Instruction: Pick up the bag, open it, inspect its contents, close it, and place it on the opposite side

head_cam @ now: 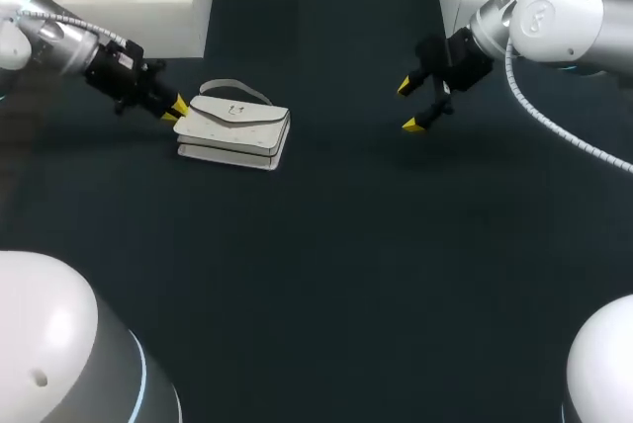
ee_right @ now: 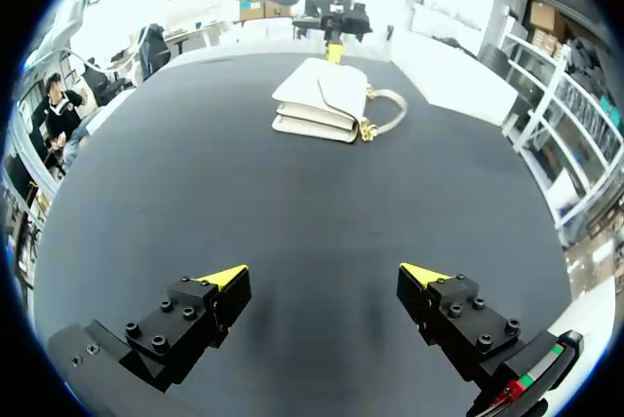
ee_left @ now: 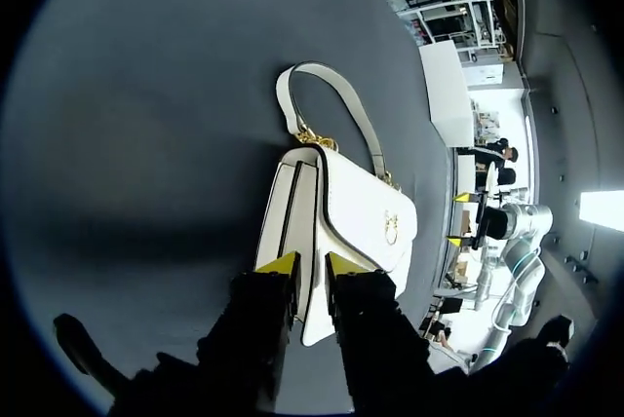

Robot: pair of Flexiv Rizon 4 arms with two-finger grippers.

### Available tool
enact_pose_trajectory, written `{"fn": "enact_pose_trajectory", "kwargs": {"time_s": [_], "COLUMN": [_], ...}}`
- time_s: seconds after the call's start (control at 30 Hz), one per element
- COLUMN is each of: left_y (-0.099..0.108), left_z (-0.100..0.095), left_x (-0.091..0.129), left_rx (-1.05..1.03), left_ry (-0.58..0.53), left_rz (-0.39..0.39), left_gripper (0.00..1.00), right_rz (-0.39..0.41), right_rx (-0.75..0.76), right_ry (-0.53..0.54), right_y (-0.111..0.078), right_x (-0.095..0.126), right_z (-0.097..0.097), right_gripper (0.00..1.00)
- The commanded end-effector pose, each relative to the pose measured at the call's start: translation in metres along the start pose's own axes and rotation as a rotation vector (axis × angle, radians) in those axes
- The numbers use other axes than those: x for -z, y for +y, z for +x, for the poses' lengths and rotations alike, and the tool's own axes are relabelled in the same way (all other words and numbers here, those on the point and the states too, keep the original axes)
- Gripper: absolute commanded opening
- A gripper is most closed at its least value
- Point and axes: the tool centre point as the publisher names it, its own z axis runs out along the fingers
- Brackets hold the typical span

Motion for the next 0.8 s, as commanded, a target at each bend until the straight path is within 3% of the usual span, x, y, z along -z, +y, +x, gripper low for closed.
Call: {"fn": "enact_pose_trajectory", "kwargs": {"time_s": [0.03,0.23,0.27,0.33,0.5,0.8], "left_y": [-0.006,-0.002,-0.001,0.002,0.012,0.032], "left_z": [0.000,0.002,0.002,0.004,0.012,0.034], "left_x": [-0.005,-0.011,-0.011,-0.011,-0.015,-0.050], "left_rx": [0.000,-0.005,-0.006,-0.009,0.007,0.095], "left_ry": [-0.016,-0.011,-0.010,0.008,0.059,0.150], "left_rz": [-0.072,-0.094,-0.094,-0.103,-0.091,0.118], "left_gripper": [0.14,0.21,0.18,0.00,0.00,0.00], "right_rz": [0.000,0.000,0.000,0.000,0.000,0.000], "right_rx": [0.000,0.000,0.000,0.000,0.000,0.000], "right_ry": [0.002,0.002,0.002,0.002,0.002,0.002], "right_y": [0.000,0.000,0.000,0.000,0.000,0.000], "right_x": [-0.001,-0.001,-0.001,-0.001,-0.001,-0.001], "right_z": [-0.001,-0.001,-0.001,-0.001,-0.001,-0.001], "right_gripper": [1.00,1.00,1.00,1.00,1.00,1.00]}}
